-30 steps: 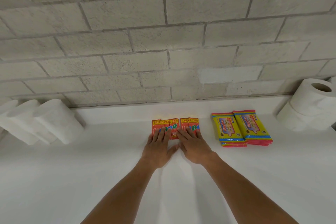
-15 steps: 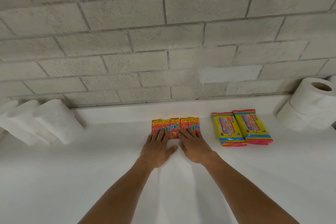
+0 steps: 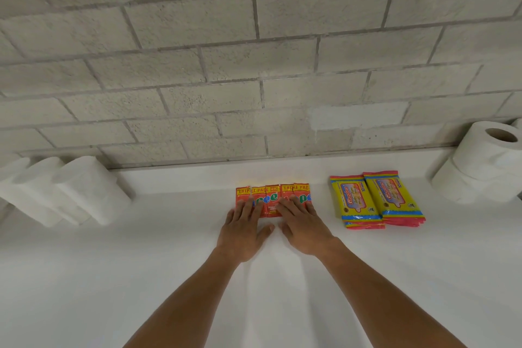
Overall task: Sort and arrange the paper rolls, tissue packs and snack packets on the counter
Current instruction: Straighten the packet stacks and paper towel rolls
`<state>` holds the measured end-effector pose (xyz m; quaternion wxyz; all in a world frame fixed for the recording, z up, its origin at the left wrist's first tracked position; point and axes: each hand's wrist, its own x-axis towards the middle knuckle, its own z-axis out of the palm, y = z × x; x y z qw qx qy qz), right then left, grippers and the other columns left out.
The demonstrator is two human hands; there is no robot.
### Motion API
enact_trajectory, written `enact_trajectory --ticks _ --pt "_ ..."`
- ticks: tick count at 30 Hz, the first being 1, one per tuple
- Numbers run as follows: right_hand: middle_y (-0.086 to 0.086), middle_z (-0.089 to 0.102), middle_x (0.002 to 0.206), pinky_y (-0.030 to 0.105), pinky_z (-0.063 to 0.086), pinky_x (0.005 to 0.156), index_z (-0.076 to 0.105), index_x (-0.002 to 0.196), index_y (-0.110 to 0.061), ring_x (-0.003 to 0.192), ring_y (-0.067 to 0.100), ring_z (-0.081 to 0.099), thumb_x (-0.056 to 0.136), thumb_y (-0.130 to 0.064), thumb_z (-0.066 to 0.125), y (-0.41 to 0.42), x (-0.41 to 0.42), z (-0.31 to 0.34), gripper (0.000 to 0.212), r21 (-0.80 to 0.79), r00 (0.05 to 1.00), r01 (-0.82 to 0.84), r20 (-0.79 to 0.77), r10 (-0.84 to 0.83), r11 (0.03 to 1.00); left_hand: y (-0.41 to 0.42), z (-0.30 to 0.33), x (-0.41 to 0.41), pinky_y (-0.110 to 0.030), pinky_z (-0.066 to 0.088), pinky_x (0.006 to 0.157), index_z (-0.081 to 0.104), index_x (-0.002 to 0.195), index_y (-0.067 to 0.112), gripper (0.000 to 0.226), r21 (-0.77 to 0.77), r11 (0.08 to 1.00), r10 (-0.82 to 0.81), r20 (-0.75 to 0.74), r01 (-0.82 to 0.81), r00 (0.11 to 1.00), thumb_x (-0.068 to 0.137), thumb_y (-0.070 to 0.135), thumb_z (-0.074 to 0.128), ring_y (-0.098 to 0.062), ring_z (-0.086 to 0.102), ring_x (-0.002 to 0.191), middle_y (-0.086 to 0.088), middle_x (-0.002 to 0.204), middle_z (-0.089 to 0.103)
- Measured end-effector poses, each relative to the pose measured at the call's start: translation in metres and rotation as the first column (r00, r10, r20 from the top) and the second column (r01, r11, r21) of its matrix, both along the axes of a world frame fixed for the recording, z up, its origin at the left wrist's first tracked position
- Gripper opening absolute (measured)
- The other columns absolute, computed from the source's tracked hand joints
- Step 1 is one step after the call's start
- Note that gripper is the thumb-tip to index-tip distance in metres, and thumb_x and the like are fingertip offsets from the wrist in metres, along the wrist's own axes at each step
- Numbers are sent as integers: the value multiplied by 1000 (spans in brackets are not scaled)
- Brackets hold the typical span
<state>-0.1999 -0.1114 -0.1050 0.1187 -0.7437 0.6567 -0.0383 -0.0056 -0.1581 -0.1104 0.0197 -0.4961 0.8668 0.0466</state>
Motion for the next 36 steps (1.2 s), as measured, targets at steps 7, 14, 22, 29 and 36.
enact_trajectory --ticks 7,14,22,29,36 --pt "-1 9 166 50 2 123 15 157 -22 153 28 -1 106 -41 28 1 -6 0 56 -4 992 124 1 -124 992 -2 -1 7 -42 7 124 3 159 22 84 51 999 10 16 -11 1000 91 72 7 -23 -1 154 -2 167 1" --pt "0 10 165 47 4 124 15 157 -20 153 26 0 106 -41 25 1 -9 -4 56 45 991 136 6 -136 990 -3 -1 8 -42 4 125 1 159 21 83 83 996 -15 34 12 999 93 71 11 -21 -5 153 -1 167 -2" --pt "2 13 165 46 3 124 18 157 -20 153 27 2 106 -40 26 0 -7 -4 55 19 992 126 11 -126 992 -6 -3 11 -43 5 124 0 159 22 83 83 996 -34 31 32 999 94 71 11 -21 -5 153 0 167 -2" --pt "0 10 166 44 1 124 16 157 -20 154 26 0 107 -39 25 -1 -4 -3 55 33 993 119 -3 -119 992 -7 -5 11 -44 6 124 0 159 22 83 72 997 -45 48 42 998 93 72 10 -23 -3 154 0 167 -1" --pt "1 8 166 45 2 123 14 158 -21 153 27 0 106 -40 25 -1 -2 -4 56 33 993 120 -6 -120 992 -8 -5 11 -45 6 124 -1 159 23 83 74 996 -48 63 43 997 93 73 8 -23 -4 153 1 167 -2"
